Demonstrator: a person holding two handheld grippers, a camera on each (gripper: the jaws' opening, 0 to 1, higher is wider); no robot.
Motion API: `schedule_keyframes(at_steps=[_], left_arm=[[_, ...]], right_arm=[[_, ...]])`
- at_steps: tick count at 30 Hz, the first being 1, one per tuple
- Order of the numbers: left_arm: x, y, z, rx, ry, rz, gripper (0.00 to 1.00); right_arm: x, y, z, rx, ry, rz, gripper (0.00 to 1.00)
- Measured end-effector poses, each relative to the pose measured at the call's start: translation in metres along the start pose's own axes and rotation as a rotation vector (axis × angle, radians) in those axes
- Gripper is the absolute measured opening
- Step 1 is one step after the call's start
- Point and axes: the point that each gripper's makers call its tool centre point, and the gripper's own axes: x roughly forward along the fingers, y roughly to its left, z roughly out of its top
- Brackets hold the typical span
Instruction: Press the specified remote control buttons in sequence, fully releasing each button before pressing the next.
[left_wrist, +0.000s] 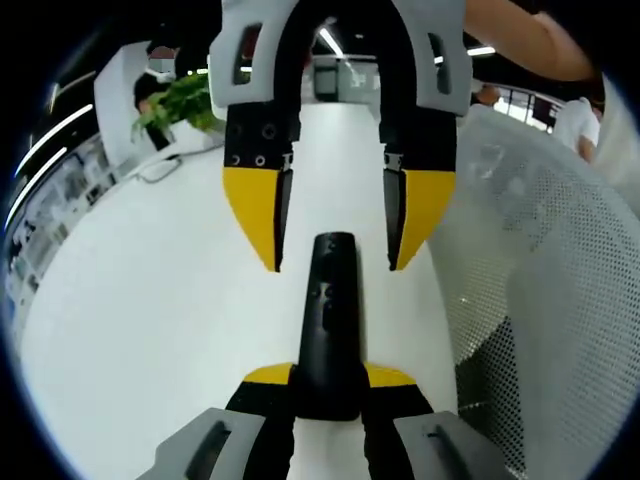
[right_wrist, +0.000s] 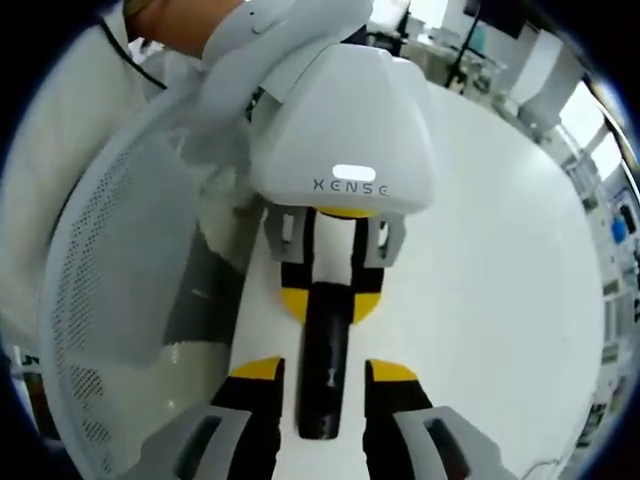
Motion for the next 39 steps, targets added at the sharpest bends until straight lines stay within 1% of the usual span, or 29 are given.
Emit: schedule_keyframes(at_steps=[14,17,25,29,33,39], left_arm=[[0.0,0.0,0.001,0.001,0.008,-0.003,0.24],[0.0,0.0,0.001,0.002,0.007,-0.004,0.24],[0.0,0.0,0.001,0.004,0.003,-0.009,0.24],[0.0,0.0,0.001,0.006,0.007,-0.01,0.24],[0.0,0.001,0.001,0.005,0.008,-0.01,0.24],[0.0,0.002,0.001,0.004,0.009,-0.01,0.24]], right_arm=[[-0.003,0.002,-0.014,0.016,0.009,-0.003,0.3],[-0.003,0.002,-0.019,0.028,0.005,-0.006,0.31],[0.002,0.004,-0.038,0.061,0.019,0.001,0.32],[0.003,0.002,-0.044,0.074,0.018,-0.003,0.32],[0.006,-0.001,-0.054,0.1,0.02,-0.003,0.31],[0.01,0.0,-0.064,0.116,0.026,0.003,0.31]])
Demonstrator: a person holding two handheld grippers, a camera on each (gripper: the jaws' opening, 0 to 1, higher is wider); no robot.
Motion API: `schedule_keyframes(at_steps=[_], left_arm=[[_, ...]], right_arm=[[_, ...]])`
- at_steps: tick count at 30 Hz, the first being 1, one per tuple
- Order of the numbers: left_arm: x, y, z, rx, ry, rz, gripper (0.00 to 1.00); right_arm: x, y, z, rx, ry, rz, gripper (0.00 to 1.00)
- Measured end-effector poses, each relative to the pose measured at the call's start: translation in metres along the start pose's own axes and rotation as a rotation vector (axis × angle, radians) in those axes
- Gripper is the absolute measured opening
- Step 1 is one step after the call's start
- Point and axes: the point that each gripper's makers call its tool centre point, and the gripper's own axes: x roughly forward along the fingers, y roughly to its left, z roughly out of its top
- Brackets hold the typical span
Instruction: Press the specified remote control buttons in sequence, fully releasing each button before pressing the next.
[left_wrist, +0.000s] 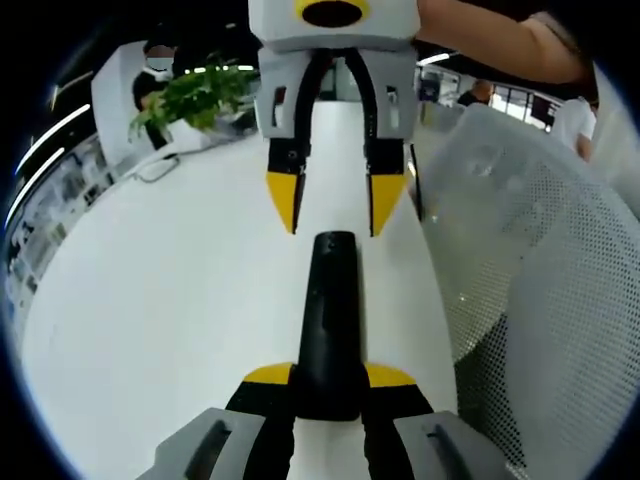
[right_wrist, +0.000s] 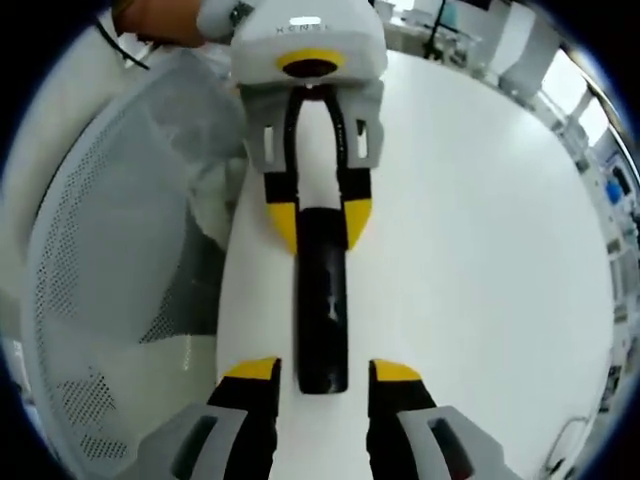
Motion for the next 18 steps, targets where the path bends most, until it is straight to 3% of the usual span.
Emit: schedule_keyframes(at_steps=[18], left_arm=[[0.001,0.001,0.001,-0.002,0.007,0.001,0.24]], right_arm=[[0.018,0.001,-0.013,0.026,-0.007,0.018,0.31]])
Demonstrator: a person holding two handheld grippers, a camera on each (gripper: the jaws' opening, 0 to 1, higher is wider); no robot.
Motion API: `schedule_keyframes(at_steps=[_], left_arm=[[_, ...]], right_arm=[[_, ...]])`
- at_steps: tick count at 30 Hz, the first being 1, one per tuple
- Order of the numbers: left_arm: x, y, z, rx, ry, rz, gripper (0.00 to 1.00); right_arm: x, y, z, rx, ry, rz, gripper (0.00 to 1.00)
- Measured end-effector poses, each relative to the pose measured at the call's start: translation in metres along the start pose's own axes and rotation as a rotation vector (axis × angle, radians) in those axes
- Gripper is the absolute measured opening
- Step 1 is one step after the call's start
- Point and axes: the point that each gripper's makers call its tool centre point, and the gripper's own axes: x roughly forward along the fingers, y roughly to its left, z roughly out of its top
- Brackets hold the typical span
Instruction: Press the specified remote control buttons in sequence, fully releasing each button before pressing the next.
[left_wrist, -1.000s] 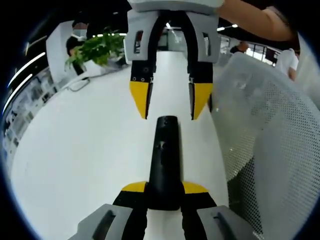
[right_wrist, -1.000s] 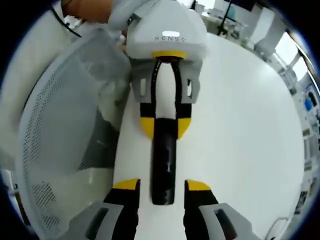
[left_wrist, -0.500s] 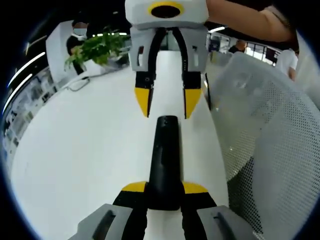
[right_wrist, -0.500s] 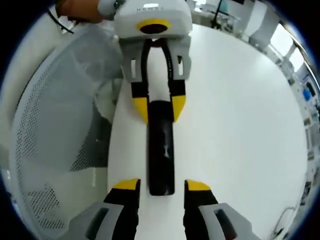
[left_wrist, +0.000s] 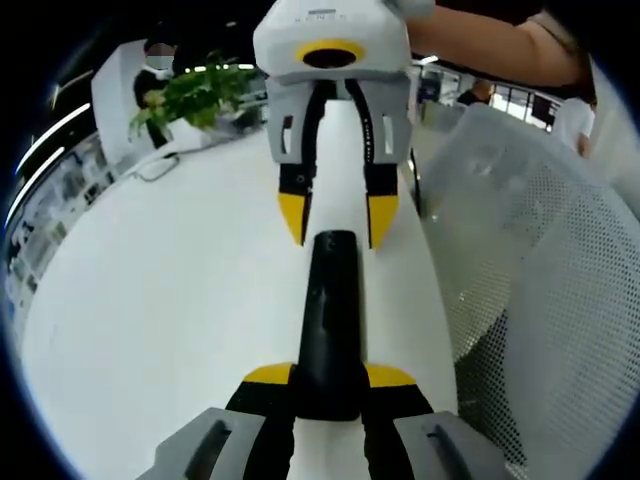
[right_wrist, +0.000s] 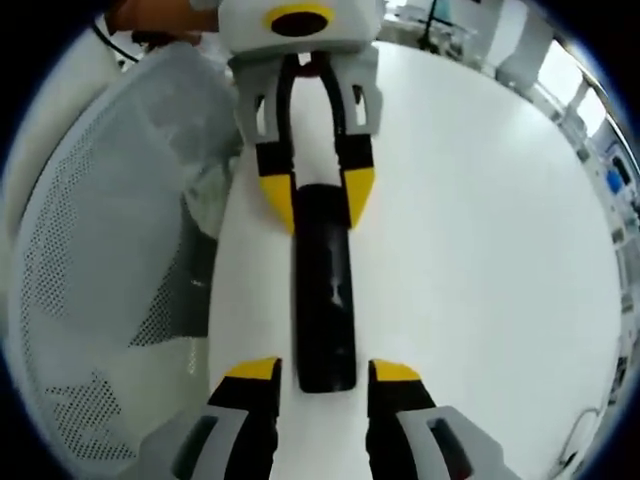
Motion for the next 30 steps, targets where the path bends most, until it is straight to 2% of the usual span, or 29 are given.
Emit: schedule_keyframes(at_steps=[8,14,30], left_arm=[[0.0002,0.0002,-0.0008,-0.001,0.002,-0.001,0.24],[0.0021,0.0005,0.0005,-0.003,0.0,0.004,0.24],[0.0036,-0.0006,0.0007,-0.003,0.008,0.003,0.24]], right_arm=[[0.0101,-0.0019,-0.0025,-0.016,-0.003,-0.014,0.26],[0.0095,-0.0066,-0.0021,-0.04,0.002,-0.043,0.21],[0.0103,-0.0051,-0.0019,-0.036,-0.013,-0.055,0.2]])
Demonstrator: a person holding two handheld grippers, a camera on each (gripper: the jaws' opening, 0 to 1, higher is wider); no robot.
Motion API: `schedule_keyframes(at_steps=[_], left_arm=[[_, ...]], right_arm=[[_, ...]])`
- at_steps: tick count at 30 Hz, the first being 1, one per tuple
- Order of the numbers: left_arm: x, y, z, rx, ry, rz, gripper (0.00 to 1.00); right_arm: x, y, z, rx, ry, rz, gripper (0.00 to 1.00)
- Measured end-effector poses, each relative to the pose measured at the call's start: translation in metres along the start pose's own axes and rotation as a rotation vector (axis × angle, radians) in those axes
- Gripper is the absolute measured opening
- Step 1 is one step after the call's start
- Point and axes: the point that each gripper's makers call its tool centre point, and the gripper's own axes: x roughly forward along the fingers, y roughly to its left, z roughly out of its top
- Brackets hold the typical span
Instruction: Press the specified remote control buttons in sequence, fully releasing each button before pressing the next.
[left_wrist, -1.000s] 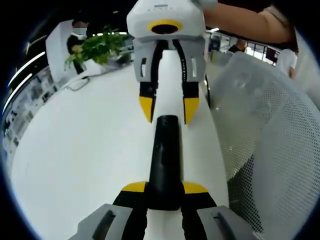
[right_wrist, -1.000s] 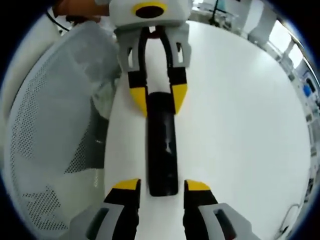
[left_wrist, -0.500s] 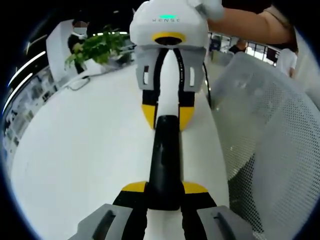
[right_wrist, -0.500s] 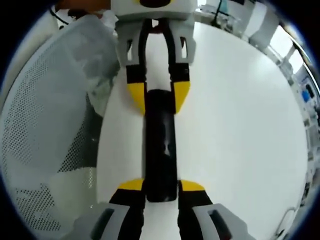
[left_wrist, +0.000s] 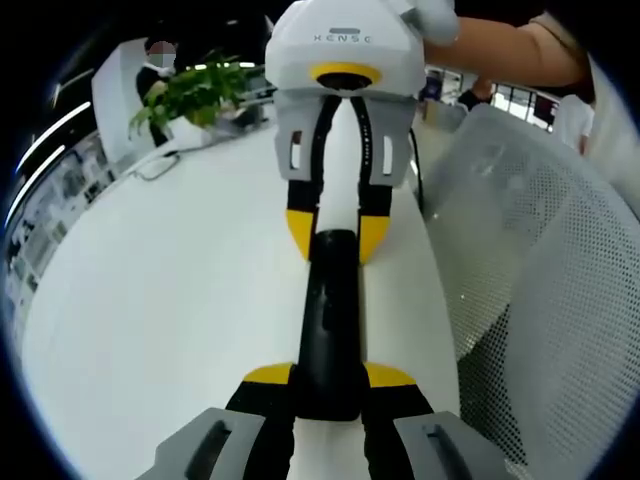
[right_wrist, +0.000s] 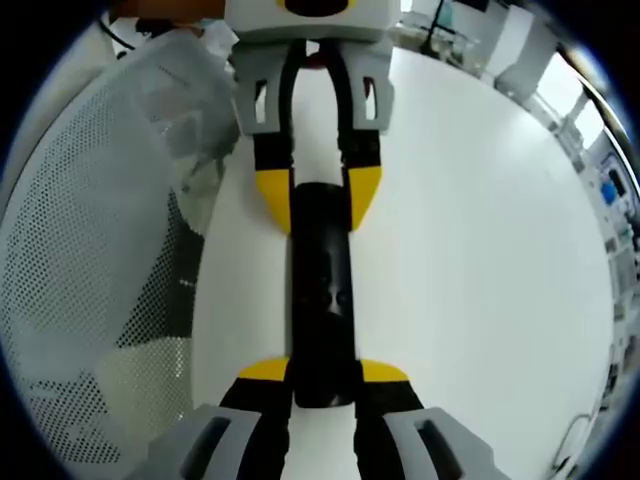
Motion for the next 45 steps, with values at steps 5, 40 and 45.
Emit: schedule_keyframes(at_steps=[5,40,45], left_arm=[[0.0,0.0,0.0,0.001,0.008,0.0,0.24],[-0.009,0.014,0.005,0.047,0.072,0.03,0.23],[-0.012,0.02,0.009,0.051,0.067,0.042,0.23]], right_arm=[[0.0,0.001,0.001,0.005,-0.011,-0.004,0.2],[-0.014,-0.011,0.008,-0.011,-0.076,-0.061,0.2],[-0.018,-0.018,0.01,-0.013,-0.081,-0.078,0.2]])
